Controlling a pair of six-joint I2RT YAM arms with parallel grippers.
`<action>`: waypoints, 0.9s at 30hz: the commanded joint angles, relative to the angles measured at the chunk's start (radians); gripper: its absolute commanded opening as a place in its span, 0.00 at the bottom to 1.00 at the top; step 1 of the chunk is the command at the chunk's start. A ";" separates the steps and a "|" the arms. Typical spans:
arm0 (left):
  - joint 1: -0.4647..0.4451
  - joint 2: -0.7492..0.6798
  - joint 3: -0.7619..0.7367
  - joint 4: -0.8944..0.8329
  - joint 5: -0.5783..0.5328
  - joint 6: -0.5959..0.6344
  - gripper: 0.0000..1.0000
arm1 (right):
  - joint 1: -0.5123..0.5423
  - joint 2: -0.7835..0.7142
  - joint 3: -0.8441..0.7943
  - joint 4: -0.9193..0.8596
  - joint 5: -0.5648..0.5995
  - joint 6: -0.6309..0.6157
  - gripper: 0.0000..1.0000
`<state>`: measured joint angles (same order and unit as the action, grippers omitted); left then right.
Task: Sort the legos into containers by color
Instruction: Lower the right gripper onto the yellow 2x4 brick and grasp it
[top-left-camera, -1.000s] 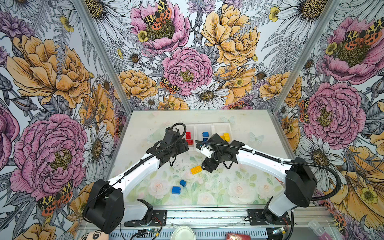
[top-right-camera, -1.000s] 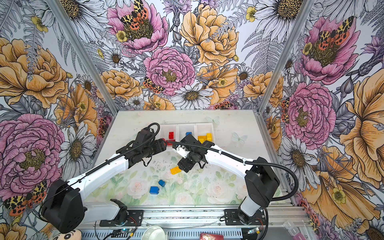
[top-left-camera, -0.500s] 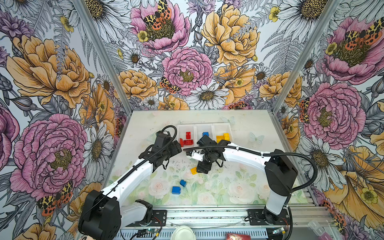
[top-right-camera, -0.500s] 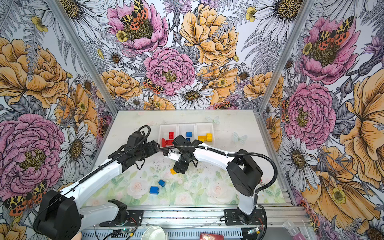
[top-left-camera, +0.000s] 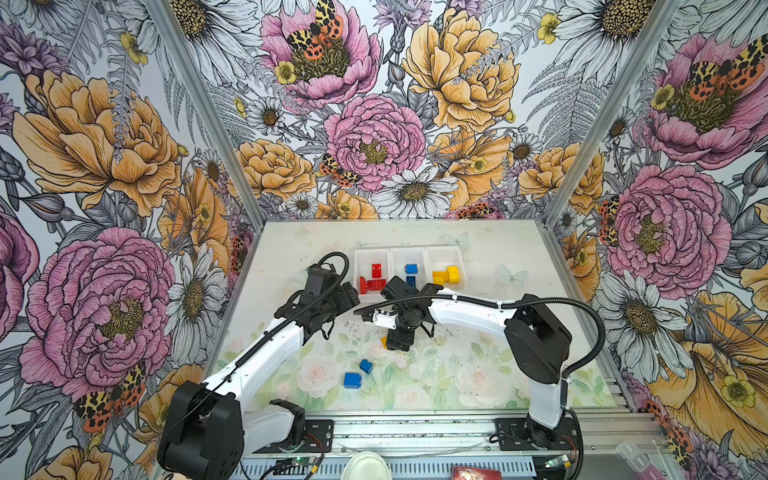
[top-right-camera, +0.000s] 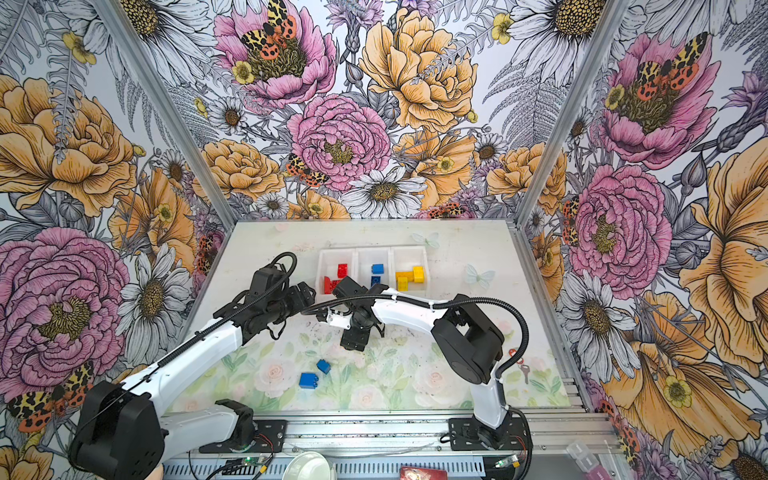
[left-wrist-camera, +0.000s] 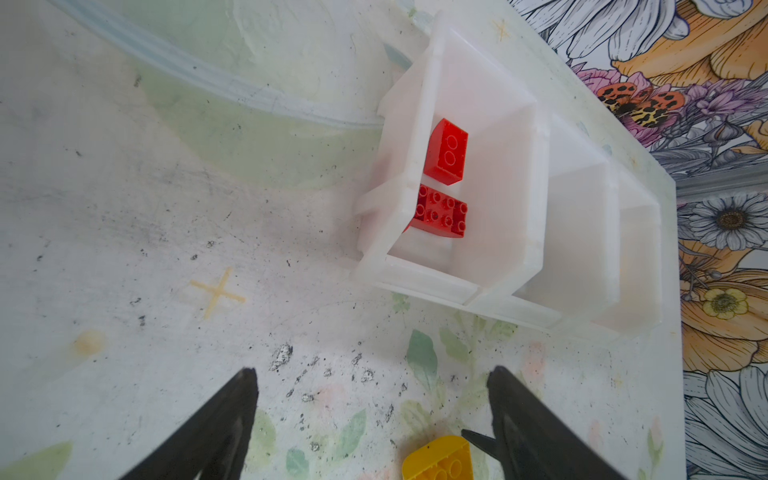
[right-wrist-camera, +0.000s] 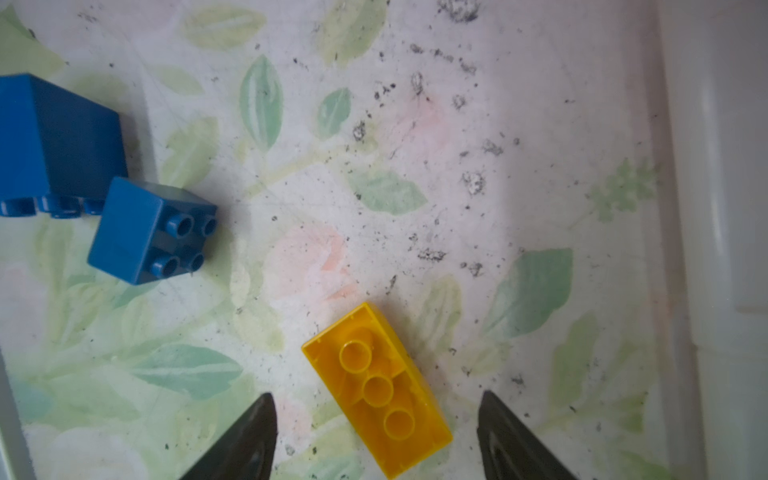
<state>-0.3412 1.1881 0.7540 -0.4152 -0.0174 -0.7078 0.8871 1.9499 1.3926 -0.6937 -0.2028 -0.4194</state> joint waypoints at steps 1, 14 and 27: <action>0.014 -0.018 -0.015 0.004 0.021 0.013 0.88 | 0.013 0.028 0.028 0.012 0.019 -0.022 0.76; 0.017 -0.015 -0.016 0.005 0.022 0.010 0.89 | 0.027 0.065 0.042 0.013 0.069 0.013 0.64; 0.019 -0.020 -0.016 0.004 0.019 0.007 0.89 | 0.039 0.057 0.016 0.014 0.110 0.043 0.46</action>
<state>-0.3351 1.1877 0.7509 -0.4152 -0.0093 -0.7078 0.9173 1.9995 1.4094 -0.6941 -0.1165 -0.3882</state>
